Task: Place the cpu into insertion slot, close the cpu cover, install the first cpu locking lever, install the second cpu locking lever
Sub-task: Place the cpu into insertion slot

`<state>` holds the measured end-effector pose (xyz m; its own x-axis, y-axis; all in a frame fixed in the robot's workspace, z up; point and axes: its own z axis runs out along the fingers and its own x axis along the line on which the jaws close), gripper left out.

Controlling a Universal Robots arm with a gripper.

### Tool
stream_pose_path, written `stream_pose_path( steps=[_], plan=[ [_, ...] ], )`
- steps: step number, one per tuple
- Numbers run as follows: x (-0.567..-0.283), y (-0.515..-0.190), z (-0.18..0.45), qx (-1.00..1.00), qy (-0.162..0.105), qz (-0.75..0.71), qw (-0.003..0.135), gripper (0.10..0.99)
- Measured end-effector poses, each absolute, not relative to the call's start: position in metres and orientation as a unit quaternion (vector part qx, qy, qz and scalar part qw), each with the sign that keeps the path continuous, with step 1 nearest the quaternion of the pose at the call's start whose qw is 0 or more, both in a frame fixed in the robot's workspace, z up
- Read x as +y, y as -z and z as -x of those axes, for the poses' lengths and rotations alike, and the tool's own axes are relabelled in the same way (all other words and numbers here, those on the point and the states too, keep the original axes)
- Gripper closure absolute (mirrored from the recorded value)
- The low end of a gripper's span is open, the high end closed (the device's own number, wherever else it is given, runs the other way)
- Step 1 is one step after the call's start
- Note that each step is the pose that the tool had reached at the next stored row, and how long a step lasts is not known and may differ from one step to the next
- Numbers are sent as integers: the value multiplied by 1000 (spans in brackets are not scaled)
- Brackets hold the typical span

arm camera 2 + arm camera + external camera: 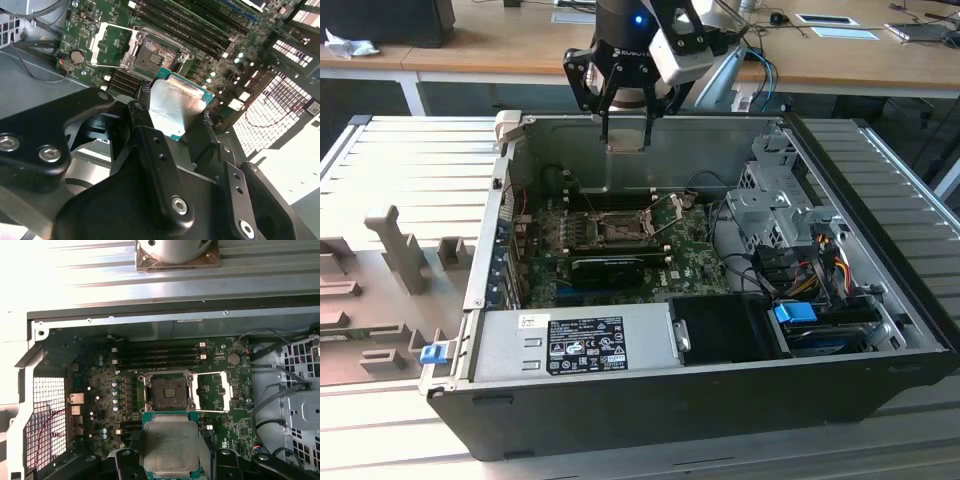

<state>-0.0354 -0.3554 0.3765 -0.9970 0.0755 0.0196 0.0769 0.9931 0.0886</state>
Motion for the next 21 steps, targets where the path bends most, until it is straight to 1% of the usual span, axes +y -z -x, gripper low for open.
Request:
stream_pose_path(
  steps=[21],
  plan=[
    [-355,-375,35,-994,45,97,5,557]
  ],
)
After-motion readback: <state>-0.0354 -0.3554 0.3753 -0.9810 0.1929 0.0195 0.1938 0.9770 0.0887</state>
